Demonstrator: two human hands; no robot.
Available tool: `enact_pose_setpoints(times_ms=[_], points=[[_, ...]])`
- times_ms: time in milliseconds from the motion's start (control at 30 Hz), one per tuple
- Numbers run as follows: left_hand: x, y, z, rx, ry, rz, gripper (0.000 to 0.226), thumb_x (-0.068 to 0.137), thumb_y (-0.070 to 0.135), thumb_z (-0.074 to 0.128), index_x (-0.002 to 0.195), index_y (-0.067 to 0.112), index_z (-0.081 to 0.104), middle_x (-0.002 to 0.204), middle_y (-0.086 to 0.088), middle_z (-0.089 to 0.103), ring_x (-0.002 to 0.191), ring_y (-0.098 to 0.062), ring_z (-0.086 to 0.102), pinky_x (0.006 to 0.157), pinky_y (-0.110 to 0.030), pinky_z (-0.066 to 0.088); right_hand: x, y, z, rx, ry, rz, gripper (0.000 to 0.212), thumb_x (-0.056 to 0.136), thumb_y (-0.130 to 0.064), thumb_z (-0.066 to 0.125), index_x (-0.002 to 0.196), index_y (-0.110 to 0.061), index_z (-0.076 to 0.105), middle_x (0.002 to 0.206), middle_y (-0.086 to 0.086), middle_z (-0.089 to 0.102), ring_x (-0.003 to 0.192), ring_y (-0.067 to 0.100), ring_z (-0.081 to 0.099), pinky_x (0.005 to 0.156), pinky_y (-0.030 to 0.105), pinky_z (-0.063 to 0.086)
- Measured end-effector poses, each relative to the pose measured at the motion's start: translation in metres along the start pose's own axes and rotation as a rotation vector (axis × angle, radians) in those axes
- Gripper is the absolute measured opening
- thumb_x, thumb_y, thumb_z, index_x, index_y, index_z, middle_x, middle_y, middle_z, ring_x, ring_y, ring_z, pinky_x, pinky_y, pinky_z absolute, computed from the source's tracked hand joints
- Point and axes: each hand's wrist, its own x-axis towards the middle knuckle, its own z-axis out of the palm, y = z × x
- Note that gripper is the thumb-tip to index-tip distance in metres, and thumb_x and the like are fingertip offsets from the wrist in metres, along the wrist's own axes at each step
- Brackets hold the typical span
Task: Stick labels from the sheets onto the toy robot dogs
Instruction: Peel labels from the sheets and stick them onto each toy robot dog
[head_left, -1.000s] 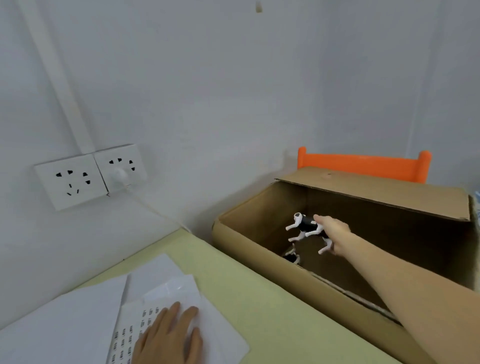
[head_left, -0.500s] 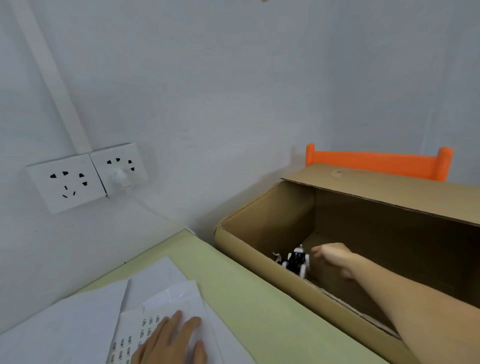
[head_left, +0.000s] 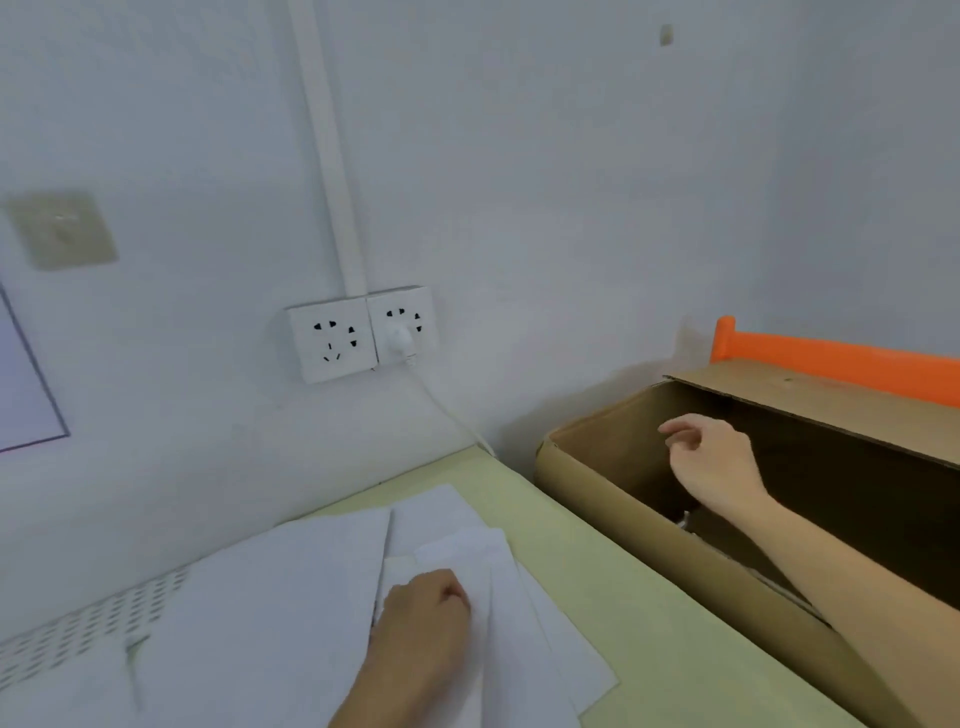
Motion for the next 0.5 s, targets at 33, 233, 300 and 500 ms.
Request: enact_pose_setpoints(times_ms=[33, 233, 300, 500], points=[[-0.002, 0.001, -0.002, 0.108, -0.058, 0.028, 0.030, 0.090, 0.013, 0.039, 0.093, 0.023, 0.066, 0.103, 0.007, 0.066, 0.100, -0.015, 0.059, 0.092, -0.031, 0.046, -0.008, -0.022, 0.003, 0.027, 0.044, -0.078, 0.029, 0.093, -0.005, 0.053, 0.099, -0.030, 0.065, 0.099, -0.006, 0.067, 0.094, 0.010, 0.060, 0.082, 0.025, 0.050], [-0.015, 0.003, -0.013, 0.093, -0.234, 0.062, 0.042, 0.092, 0.015, 0.034, 0.129, 0.022, 0.050, 0.125, -0.001, 0.054, 0.097, -0.016, 0.050, 0.081, -0.026, 0.040, -0.099, -0.134, 0.037, 0.201, -0.068, -0.388, 0.037, 0.087, 0.003, 0.053, 0.089, -0.032, 0.065, 0.086, -0.019, 0.067, 0.086, -0.010, 0.058, 0.072, 0.003, 0.040], [-0.029, -0.009, -0.021, -0.059, -0.080, 0.098, 0.037, 0.089, 0.007, 0.035, 0.119, 0.021, 0.051, 0.112, -0.004, 0.058, 0.081, -0.013, 0.052, 0.070, -0.024, 0.040, -0.136, -0.153, 0.057, 0.255, -0.225, -0.407, 0.042, 0.089, 0.002, 0.052, 0.088, -0.037, 0.065, 0.088, -0.018, 0.068, 0.087, -0.007, 0.059, 0.071, 0.003, 0.041], [-0.091, -0.072, -0.054, 0.037, 0.303, 0.040, 0.040, 0.090, 0.016, 0.040, 0.121, 0.038, 0.051, 0.135, 0.018, 0.052, 0.125, -0.006, 0.047, 0.104, -0.022, 0.039, -0.231, -0.173, 0.120, 0.292, -0.505, -0.432, 0.044, 0.093, -0.004, 0.052, 0.096, -0.047, 0.064, 0.095, -0.024, 0.067, 0.093, -0.005, 0.060, 0.076, 0.012, 0.047]])
